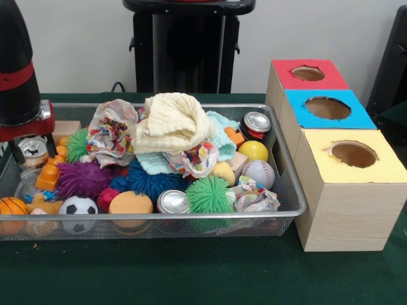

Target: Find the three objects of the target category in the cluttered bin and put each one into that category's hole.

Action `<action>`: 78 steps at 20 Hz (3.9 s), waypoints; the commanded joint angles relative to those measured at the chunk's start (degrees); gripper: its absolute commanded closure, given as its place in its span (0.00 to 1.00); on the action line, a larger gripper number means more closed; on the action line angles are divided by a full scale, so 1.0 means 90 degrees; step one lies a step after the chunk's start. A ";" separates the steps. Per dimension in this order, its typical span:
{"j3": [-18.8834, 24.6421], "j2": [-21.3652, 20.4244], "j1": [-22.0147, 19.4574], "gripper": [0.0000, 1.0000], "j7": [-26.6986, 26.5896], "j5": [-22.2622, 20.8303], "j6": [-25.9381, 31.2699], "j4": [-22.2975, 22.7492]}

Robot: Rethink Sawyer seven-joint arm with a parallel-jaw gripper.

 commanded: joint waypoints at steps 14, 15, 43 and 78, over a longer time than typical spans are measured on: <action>0.0520 0.0219 -0.0212 0.00 -0.2010 -0.0180 0.0413 -0.0211; 0.0524 0.0188 -0.0209 0.00 -0.2001 -0.0164 0.0453 -0.0198; 0.0769 -0.0040 -0.0135 0.00 -0.1614 -0.0014 0.0571 -0.0147; 0.1029 0.0697 -0.0315 0.00 -0.2107 -0.0503 -0.0211 -0.0556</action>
